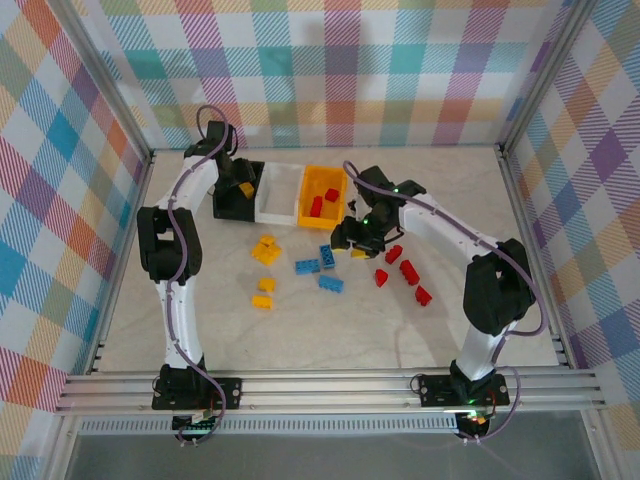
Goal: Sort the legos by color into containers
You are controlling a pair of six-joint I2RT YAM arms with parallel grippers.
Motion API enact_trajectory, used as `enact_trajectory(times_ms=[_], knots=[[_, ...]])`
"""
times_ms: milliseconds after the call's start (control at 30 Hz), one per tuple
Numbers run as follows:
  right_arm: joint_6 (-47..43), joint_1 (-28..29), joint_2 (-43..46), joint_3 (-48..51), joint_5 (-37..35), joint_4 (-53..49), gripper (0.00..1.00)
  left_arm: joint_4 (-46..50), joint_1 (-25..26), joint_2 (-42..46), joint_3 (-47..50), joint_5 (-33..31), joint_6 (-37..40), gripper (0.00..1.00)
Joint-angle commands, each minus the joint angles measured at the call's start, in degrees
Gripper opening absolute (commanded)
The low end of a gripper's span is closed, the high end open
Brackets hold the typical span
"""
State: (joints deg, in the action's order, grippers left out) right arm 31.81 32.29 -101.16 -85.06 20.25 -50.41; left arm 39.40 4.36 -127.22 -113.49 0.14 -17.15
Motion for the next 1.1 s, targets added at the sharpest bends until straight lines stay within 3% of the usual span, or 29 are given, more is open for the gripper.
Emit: enact_trajectory(times_ms=[0,233,500,767,1067], knots=[[-2.27,0.16,-0.54,-2.48,0.24,-2.74,0.54,2.94,-0.32,5.62,1.08,1.08,-0.04,0.61],[0.29,-1.41,2.23,0.09,-3.86,-6.2,0.55,4.86,1.02,17.94,10.91,4.61,-0.01,0.66],[2.86,-6.87,3.86,8.53,-7.38,-6.81,0.55,6.73,6.57,36.36,33.48,8.84,-1.27,0.69],[1.18,-10.05,-1.03,9.03,-9.88,-5.85,0.57,7.66,10.59,51.08,54.24,10.85,-4.81,0.72],[4.29,-10.21,-7.73,9.08,-9.06,-1.91,0.59,7.53,11.26,57.4,61.66,10.49,-7.71,0.73]])
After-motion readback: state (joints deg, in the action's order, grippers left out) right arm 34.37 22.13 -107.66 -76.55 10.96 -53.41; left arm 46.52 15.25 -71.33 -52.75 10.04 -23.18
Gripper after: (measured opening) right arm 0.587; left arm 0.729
